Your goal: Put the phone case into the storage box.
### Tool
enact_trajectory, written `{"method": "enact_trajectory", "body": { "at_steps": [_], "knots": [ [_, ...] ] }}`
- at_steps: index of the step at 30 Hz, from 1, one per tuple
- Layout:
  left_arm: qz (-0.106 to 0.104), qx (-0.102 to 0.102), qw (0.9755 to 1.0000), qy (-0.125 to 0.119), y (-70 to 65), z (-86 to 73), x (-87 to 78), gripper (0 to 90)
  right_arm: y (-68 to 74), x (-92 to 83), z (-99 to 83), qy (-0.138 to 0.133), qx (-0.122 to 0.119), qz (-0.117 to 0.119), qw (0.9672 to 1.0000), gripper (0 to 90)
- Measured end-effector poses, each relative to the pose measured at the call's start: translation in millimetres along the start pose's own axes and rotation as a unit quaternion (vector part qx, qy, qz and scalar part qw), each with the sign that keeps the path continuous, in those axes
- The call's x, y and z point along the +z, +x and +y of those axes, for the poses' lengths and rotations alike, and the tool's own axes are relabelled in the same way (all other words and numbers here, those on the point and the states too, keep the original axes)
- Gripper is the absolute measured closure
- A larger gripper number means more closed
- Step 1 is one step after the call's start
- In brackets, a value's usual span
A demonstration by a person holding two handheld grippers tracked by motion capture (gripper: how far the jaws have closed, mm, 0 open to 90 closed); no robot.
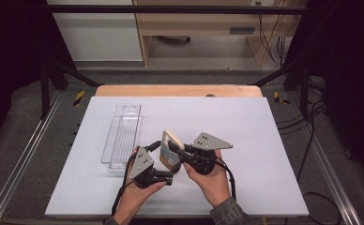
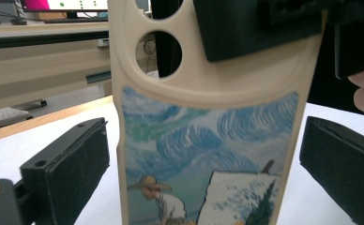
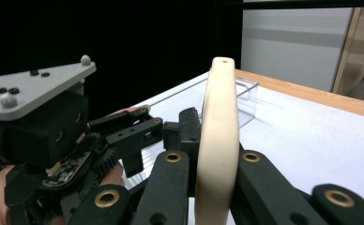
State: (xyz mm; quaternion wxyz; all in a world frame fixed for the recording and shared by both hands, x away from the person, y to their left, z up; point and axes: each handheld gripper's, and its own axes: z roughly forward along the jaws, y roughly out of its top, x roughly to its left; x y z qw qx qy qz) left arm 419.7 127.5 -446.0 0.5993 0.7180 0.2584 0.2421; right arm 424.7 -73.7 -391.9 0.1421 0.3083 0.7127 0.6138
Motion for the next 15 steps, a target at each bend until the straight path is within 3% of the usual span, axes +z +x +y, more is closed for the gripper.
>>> {"method": "enact_trajectory", "body": {
  "at_steps": [15],
  "knots": [
    [-0.011,-0.016,0.9998,-0.007,1.5,1.0,-1.0,3.6,9.9,6.6,-4.4,0.023,-0.015,0.007,0.9996,86.6]
  ]
}}
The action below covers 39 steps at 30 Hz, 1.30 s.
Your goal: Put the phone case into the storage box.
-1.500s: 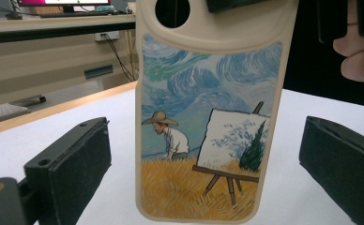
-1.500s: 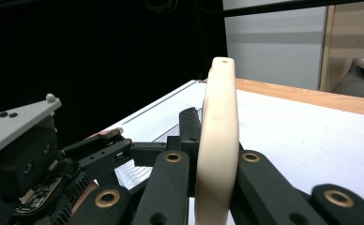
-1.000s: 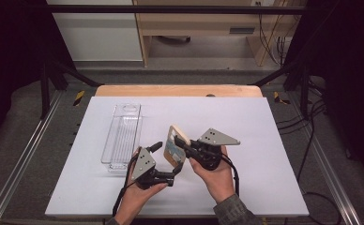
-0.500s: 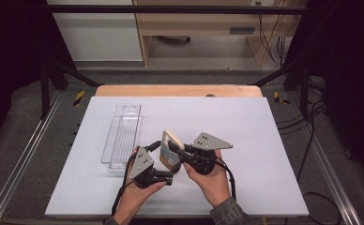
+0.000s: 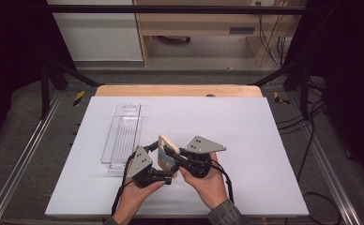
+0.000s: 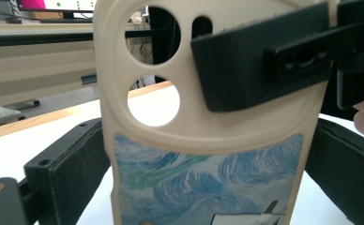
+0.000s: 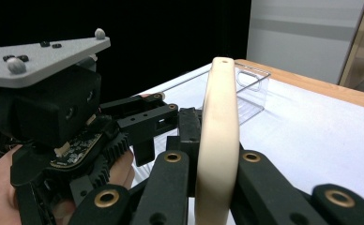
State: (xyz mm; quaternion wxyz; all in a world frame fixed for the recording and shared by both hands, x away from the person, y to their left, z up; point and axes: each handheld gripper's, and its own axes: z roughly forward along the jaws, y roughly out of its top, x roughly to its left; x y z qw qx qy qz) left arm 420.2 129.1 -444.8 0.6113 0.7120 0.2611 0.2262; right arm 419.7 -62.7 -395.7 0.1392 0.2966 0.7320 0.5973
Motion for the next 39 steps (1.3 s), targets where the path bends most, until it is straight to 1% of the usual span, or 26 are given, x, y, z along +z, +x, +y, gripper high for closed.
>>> {"method": "enact_trajectory", "body": {
  "at_steps": [6,11,17,19,21,23,27,29,33,35,37,39],
  "knots": [
    [-0.001,0.0,1.0,-0.001,0.1,0.5,-0.7,8.3,0.1,1.2,-0.5,0.003,0.002,0.002,1.0,86.5],
    [0.0,-0.003,1.0,0.003,-0.2,1.8,-1.6,9.5,-0.9,0.9,-0.5,0.002,0.005,0.004,1.0,86.3],
    [0.004,0.003,1.0,0.006,-0.4,3.3,-2.9,10.7,-1.4,1.0,0.3,0.002,0.016,0.006,0.9999,85.3],
    [0.005,0.004,1.0,0.006,-0.5,3.5,-3.1,11.0,-0.9,0.8,0.5,0.001,0.017,0.002,0.9998,83.7],
    [0.007,0.005,0.9999,0.008,-0.4,3.3,-3.0,11.1,-0.9,-0.2,1.3,-0.003,0.021,-0.007,0.9998,77.4],
    [0.007,0.004,0.9999,0.009,0.3,3.0,-3.1,11.1,-2.1,-2.4,2.6,-0.006,0.028,-0.011,0.9995,71.0],
    [0.011,0.002,0.9999,0.01,1.8,2.3,-3.7,11.2,-3.0,-12.5,6.6,-0.013,0.036,-0.026,0.9989,57.5],
    [0.012,0.002,0.9999,0.01,2.0,2.3,-4.1,11.2,-3.1,-19.6,8.6,-0.016,0.033,-0.037,0.9987,52.7],
    [0.015,0.002,0.9998,0.009,1.9,2.7,-4.4,11.3,-6.4,-35.0,12.0,-0.031,0.031,-0.057,0.9974,42.3],
    [0.016,0.003,0.9998,0.009,1.3,2.3,-4.0,11.3,-8.5,-39.8,12.8,-0.034,0.028,-0.062,0.9971,38.1],
    [0.017,0.003,0.9998,0.011,1.4,1.5,-3.9,11.3,-11.3,-44.2,13.4,-0.04,0.028,-0.073,0.9961,36.5],
    [0.018,0.002,0.9998,0.011,1.8,0.8,-3.8,11.3,-13.9,-48.3,14.4,-0.044,0.034,-0.077,0.9954,34.2]
  ]
}}
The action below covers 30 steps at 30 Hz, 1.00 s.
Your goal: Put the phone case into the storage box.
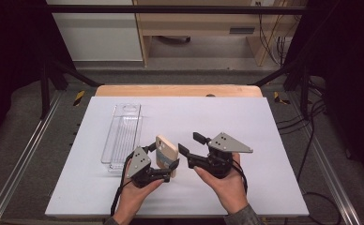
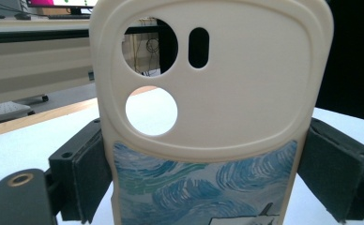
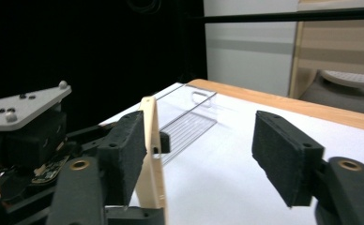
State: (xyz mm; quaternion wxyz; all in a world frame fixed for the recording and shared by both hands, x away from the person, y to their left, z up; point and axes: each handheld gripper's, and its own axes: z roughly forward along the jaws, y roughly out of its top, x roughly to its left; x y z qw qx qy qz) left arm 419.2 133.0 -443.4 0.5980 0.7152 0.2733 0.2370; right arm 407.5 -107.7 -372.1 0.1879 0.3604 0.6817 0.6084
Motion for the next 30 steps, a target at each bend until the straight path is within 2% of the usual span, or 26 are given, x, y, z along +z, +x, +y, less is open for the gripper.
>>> {"method": "enact_trajectory", "body": {
  "at_steps": [5,11,18,30],
  "knots": [
    [0.004,0.0,1.0,-0.004,0.8,1.3,-1.7,11.4,-10.2,-7.9,2.1,-0.01,0.0,-0.022,0.9997,29.2],
    [0.007,-0.002,0.9999,-0.009,1.7,3.6,-3.3,11.4,-26.3,-10.6,-5.6,-0.006,0.003,-0.044,0.999,21.0],
    [0.014,-0.007,0.9998,-0.013,1.6,6.6,-5.9,11.4,-38.0,-11.4,-22.2,0.005,-0.02,-0.07,0.9974,8.5],
    [0.029,-0.021,0.9991,-0.024,6.4,18.8,-13.5,11.4,-66.9,-27.4,-53.3,0.016,-0.044,-0.128,0.9906,6.3]
  ]
}}
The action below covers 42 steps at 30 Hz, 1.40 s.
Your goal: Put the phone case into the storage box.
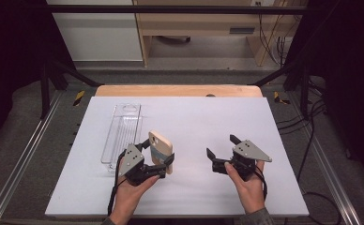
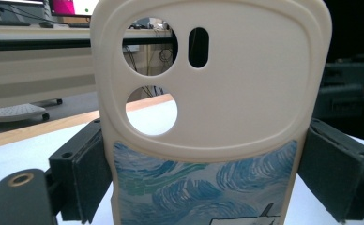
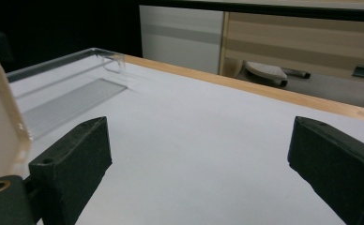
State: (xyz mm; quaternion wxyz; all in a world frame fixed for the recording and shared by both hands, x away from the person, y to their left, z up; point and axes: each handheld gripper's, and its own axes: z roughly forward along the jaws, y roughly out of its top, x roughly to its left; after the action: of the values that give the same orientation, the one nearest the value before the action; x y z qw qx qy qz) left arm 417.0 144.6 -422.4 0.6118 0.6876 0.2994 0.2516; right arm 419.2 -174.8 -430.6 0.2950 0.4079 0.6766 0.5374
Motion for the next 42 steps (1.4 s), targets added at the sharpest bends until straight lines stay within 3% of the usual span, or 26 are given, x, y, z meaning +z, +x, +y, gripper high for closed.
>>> {"method": "enact_trajectory", "body": {
  "at_steps": [5,12,23,31,37,42],
  "knots": [
    [0.01,-0.006,0.9999,-0.005,5.2,6.8,-2.7,11.4,-14.2,-6.8,-11.6,-0.009,-0.003,-0.019,0.9998,6.2],
    [0.034,-0.007,0.9994,-0.009,12.8,20.0,-3.7,11.4,-31.1,-14.1,-24.9,-0.024,-0.008,-0.026,0.9993,5.7],
    [0.076,0.024,0.9968,0.002,25.0,59.3,0.0,11.4,-31.1,-8.7,-37.3,-0.036,-0.004,-0.006,0.9993,5.3],
    [0.108,0.045,0.9931,0.006,39.8,77.9,8.0,11.4,-29.2,-6.6,-42.8,-0.03,-0.003,0.004,0.9995,5.2],
    [0.138,0.057,0.9888,0.011,57.9,86.2,9.2,11.4,-30.5,-9.2,-43.9,-0.03,0.0,0.001,0.9995,5.2],
    [0.16,0.048,0.9859,0.009,73.0,91.9,7.8,11.4,-28.6,-10.5,-45.8,-0.03,-0.004,-0.001,0.9995,5.2]
  ]
}}
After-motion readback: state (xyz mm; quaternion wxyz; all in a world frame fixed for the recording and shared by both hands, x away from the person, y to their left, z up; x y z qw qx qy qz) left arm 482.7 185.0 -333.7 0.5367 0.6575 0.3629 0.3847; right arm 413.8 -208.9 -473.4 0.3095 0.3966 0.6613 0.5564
